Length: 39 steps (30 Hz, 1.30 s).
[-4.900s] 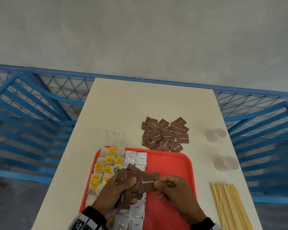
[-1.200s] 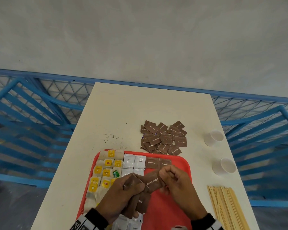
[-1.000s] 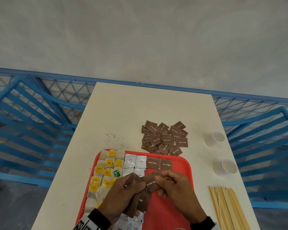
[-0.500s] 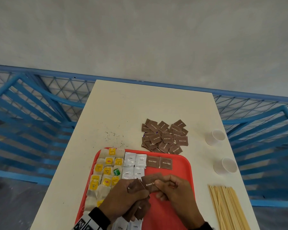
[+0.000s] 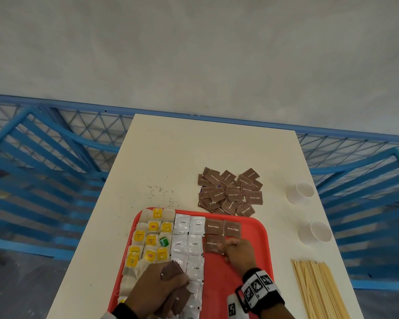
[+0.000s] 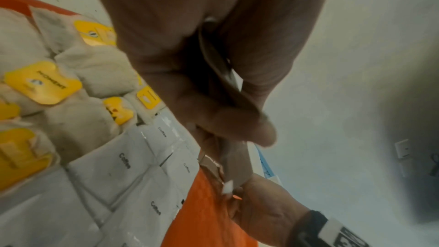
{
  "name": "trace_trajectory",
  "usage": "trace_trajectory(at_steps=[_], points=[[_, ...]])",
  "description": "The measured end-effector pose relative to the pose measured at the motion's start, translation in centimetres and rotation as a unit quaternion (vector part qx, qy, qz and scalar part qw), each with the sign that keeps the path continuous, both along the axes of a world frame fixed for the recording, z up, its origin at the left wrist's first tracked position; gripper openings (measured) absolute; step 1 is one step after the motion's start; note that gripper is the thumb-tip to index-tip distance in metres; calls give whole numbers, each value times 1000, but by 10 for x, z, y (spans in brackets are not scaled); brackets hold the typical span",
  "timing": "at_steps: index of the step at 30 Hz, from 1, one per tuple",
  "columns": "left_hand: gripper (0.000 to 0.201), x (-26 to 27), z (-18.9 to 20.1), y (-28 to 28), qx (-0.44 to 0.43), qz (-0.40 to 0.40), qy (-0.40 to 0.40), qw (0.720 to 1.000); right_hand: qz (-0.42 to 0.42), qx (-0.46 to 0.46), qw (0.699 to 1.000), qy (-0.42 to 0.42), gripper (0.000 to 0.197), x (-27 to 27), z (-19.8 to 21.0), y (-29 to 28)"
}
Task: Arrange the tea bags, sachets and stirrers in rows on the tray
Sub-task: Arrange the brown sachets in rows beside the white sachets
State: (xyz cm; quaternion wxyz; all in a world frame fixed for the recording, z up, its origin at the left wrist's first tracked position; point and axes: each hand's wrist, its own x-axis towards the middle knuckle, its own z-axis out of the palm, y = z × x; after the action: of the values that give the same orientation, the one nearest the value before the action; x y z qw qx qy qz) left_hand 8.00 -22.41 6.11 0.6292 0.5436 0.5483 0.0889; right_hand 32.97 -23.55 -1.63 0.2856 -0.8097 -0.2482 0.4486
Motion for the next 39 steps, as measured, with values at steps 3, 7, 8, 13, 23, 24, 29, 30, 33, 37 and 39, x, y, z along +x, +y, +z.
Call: trace_trajectory(at_steps=[3,7,8,13,23,24,29,30,33,37,39], points=[[14,1,1,1,13,-4,-1,1000,-2,-14,1000,-22,20,-2,-7,5],[17,4,3,2,25,-3,-3,1000,7,-16,998,-65,20,-4,-11,7],[19,4,3,2,28,-4,-3,1000,6,-18,997,-72,21,-4,-12,7],[16,6,2,3,29,-2,-2,1000,-19,-5,995,-101,24,-5,-13,5],[12,8,-1,3,3,28,-3,1000,-50,7,988,-143,25,28,-9,8],[11,9,-1,3,-7,40,-10,999,-28,0,989,-142,26,31,-13,9],[14,11,7,4,-49,88,-37,994,-3,9,989,-148,26,33,-7,11],[16,11,9,4,-58,103,-43,992,0,24,988,-150,24,29,4,9],[21,15,20,6,-110,155,-106,976,124,97,983,-92,19,0,53,-4],[32,26,30,9,-121,190,-177,958,282,115,946,109,28,-42,113,-27],[35,35,33,11,-110,209,-190,953,254,143,950,115,24,-48,121,-33]])
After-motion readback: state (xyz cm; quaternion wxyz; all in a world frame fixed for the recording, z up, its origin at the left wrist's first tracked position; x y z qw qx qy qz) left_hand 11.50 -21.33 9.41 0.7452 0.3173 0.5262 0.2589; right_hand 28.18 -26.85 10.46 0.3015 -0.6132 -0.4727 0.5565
